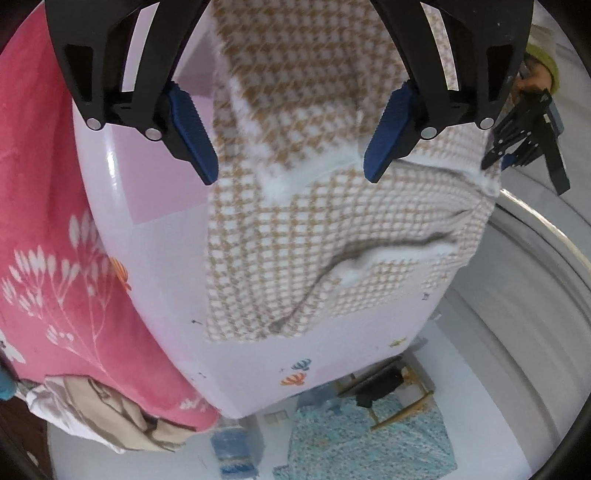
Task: Fold large clothes
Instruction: 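Grasp the white fuzzy trim with the left tool while the right tool grasps it too, then lift the trim with both tools and fold the coat over onto itself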
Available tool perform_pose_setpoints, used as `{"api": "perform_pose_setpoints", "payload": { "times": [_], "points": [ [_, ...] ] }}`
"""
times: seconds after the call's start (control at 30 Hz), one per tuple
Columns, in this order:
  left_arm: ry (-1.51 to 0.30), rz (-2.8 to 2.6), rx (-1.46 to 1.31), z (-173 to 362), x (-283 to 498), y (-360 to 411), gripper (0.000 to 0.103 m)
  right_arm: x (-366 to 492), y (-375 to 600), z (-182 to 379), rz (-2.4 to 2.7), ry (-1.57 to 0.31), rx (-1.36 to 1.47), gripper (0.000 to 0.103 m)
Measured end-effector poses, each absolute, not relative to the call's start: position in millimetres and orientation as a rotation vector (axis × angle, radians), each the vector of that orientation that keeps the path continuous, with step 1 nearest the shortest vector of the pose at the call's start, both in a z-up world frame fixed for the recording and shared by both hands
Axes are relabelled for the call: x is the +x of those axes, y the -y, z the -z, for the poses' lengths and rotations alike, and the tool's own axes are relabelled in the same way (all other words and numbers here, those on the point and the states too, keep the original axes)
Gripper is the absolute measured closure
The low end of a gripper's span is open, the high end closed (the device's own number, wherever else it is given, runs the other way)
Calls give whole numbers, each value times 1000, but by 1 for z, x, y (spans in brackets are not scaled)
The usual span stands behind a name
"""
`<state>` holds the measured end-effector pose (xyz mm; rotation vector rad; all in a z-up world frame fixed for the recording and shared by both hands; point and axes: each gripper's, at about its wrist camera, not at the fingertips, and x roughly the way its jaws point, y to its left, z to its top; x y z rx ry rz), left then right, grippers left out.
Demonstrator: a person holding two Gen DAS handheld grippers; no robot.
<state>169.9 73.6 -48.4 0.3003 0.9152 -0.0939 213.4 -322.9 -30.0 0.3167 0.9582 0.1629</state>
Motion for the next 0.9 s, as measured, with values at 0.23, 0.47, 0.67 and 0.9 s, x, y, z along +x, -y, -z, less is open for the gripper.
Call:
{"api": "perform_pose_setpoints", "payload": {
  "times": [0.23, 0.47, 0.67, 0.9],
  "points": [
    [-916, 94, 301, 49, 170, -74, 73, 207, 326, 37, -178, -1015, 343, 43],
    [-915, 93, 304, 49, 170, -74, 73, 194, 325, 38, -188, -1042, 328, 55],
    [-909, 94, 298, 49, 170, -74, 73, 207, 320, 42, -158, -1042, 282, 67],
    [-851, 101, 286, 41, 160, -78, 88, 186, 296, 26, -126, -967, 134, 97]
  ]
}}
